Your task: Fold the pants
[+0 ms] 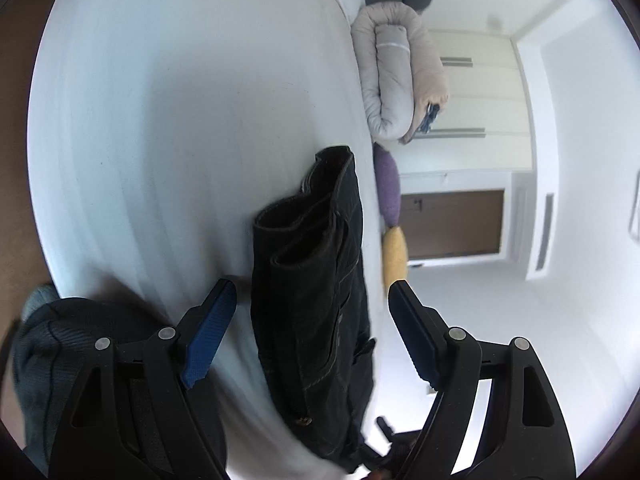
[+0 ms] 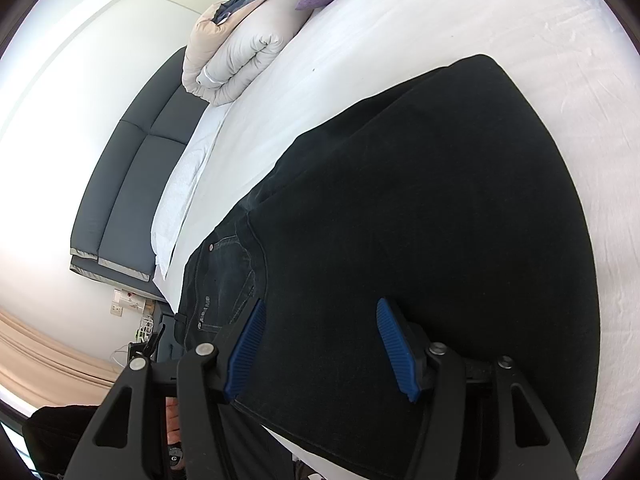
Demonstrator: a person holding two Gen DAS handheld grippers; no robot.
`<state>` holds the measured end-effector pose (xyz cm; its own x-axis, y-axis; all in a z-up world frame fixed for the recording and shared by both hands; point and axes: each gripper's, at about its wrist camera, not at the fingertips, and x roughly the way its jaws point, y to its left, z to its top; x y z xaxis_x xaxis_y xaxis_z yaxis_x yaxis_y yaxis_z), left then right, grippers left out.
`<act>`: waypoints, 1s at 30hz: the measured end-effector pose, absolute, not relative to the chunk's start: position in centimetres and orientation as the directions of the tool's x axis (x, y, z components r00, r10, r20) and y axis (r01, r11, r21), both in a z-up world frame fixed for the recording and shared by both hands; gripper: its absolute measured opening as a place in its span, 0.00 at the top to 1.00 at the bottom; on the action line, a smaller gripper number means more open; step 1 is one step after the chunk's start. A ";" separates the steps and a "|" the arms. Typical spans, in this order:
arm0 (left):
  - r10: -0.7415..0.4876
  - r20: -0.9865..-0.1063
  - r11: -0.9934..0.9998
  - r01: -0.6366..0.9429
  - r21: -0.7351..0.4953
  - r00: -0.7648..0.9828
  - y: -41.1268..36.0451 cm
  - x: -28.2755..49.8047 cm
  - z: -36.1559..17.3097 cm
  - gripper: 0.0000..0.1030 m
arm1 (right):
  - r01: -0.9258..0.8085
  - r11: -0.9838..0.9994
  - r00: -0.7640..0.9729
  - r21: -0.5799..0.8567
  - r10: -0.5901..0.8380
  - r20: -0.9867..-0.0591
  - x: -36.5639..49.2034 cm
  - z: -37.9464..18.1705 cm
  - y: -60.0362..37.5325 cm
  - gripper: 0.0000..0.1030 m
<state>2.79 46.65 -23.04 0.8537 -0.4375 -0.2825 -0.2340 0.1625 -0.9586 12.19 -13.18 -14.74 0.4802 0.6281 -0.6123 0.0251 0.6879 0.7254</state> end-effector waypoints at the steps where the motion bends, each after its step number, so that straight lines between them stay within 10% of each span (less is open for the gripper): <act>1: -0.440 -0.279 0.163 -0.230 -0.960 0.854 46.7 2.5 -23.2 0.25 | 0.026 0.688 0.480 0.726 0.628 -0.612 12.2 -14.7 -13.2 0.41; 14: -0.476 -0.105 0.016 -0.111 -0.994 0.873 46.6 3.0 -24.9 0.30 | 0.019 0.691 0.481 0.723 0.627 -0.612 12.1 -14.6 -13.1 0.41; 19: -0.469 -0.131 -0.021 -0.160 -0.987 0.873 46.4 3.6 -26.4 0.70 | 0.035 0.689 0.477 0.724 0.625 -0.618 12.2 -14.3 -13.2 0.42; 24: -0.467 -0.182 0.018 -0.197 -0.980 0.865 46.5 4.1 -26.6 0.80 | -0.018 0.682 0.456 0.731 0.656 -0.601 13.1 -12.5 -11.2 0.44; 30: -0.448 -0.300 0.250 -0.204 -0.946 0.842 45.8 4.7 -22.8 0.85 | -0.104 0.672 0.337 0.733 0.717 -0.610 17.0 -11.3 -5.7 0.94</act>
<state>4.75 45.77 -22.81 0.8419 -0.4483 -0.3003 -0.2044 0.2501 -0.9464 17.03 -5.71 -11.25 0.3375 0.7173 -0.6096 -0.1042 0.6721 0.7331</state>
